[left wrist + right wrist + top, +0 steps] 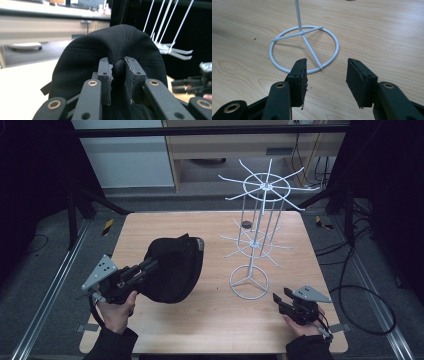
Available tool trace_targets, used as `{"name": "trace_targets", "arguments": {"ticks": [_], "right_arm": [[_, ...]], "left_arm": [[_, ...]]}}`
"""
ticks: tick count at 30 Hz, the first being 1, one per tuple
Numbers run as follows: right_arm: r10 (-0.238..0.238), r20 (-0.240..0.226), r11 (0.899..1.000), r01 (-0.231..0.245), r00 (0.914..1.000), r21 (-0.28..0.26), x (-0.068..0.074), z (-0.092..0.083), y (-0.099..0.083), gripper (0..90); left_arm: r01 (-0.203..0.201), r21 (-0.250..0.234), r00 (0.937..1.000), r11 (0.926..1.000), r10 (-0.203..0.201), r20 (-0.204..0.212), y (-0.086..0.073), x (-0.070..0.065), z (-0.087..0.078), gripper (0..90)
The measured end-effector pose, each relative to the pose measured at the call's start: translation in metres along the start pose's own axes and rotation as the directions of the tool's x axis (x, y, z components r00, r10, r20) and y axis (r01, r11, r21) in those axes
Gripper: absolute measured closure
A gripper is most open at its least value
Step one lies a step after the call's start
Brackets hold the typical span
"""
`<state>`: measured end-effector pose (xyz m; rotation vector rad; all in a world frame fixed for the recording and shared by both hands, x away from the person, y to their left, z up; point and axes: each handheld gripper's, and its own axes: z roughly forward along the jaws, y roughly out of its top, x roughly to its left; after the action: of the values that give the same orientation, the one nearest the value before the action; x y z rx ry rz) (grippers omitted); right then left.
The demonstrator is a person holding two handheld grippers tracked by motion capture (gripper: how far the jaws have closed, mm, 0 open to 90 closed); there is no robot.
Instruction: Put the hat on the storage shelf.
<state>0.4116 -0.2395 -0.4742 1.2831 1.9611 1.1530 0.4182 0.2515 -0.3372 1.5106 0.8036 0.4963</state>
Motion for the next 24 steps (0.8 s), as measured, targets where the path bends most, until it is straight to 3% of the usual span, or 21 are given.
{"name": "trace_targets", "arguments": {"ticks": [5,8,13,17,24], "right_arm": [[0.001,0.000,1.000,-0.001,1.0000,0.000,0.000,0.000,0.000,50.9],[-0.003,0.003,1.000,0.004,1.0000,-0.004,-0.001,0.000,0.000,50.8],[-0.005,0.005,1.000,0.005,1.0000,-0.005,-0.001,0.000,0.000,50.8],[-0.009,0.006,1.000,0.009,0.9999,-0.008,-0.001,0.000,0.000,50.8],[-0.010,0.007,1.000,0.010,0.9999,-0.009,-0.001,0.000,0.000,50.7]], "left_arm": [[0.004,-0.043,1.0000,0.9991,-0.004,0.002,0.013,-0.001,-0.001,75.3],[0.016,-0.097,0.9998,0.9952,-0.015,0.010,0.027,-0.003,-0.001,75.3],[0.013,-0.137,0.9997,0.9905,-0.010,0.023,0.040,-0.008,0.000,75.4],[0.020,-0.196,0.9986,0.9804,-0.011,0.051,0.057,-0.016,0.001,75.4],[0.011,-0.239,0.9977,0.9710,0.006,0.068,0.075,-0.028,0.002,75.5]]}}
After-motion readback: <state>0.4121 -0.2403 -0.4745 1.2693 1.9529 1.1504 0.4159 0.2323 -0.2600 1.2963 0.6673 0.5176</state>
